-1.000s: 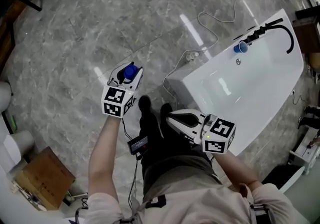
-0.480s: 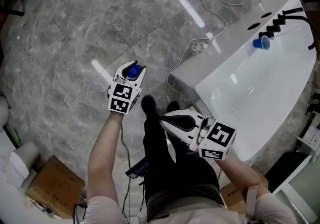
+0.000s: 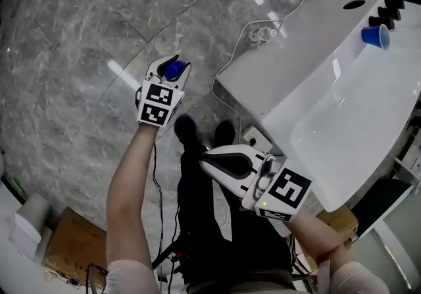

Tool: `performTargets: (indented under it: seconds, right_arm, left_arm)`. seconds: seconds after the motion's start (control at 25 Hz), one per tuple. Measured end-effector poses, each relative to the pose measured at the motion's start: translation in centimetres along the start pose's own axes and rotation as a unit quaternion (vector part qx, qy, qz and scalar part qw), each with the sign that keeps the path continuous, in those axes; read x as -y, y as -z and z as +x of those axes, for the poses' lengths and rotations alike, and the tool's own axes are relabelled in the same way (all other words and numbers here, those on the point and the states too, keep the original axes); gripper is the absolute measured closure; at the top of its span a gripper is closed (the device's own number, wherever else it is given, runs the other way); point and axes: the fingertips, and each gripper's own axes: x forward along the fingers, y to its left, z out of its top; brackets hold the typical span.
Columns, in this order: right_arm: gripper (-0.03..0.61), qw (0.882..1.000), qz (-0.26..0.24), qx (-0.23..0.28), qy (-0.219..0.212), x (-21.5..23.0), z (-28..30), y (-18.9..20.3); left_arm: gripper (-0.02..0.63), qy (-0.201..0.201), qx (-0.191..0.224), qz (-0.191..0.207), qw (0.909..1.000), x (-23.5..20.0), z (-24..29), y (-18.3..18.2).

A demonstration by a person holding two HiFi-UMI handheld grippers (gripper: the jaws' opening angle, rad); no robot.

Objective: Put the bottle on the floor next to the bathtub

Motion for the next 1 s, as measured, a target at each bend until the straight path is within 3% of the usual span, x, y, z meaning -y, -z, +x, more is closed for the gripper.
performTargets:
  seconds: [0.64, 1.0]
  right_arm:
    - [0.549, 0.998, 0.005, 0.025, 0.056, 8.8, 4.0, 4.6]
    - [0.549, 0.997, -0.052, -0.02, 0.061, 11.4, 6.0, 9.5]
  left_arm:
    - [0.422, 0.026, -0.013, 0.047, 0.9985, 0.8, 14.4, 3.8]
    - [0.422, 0.021, -0.01, 0.08, 0.9965, 0.4, 20.5, 7.9]
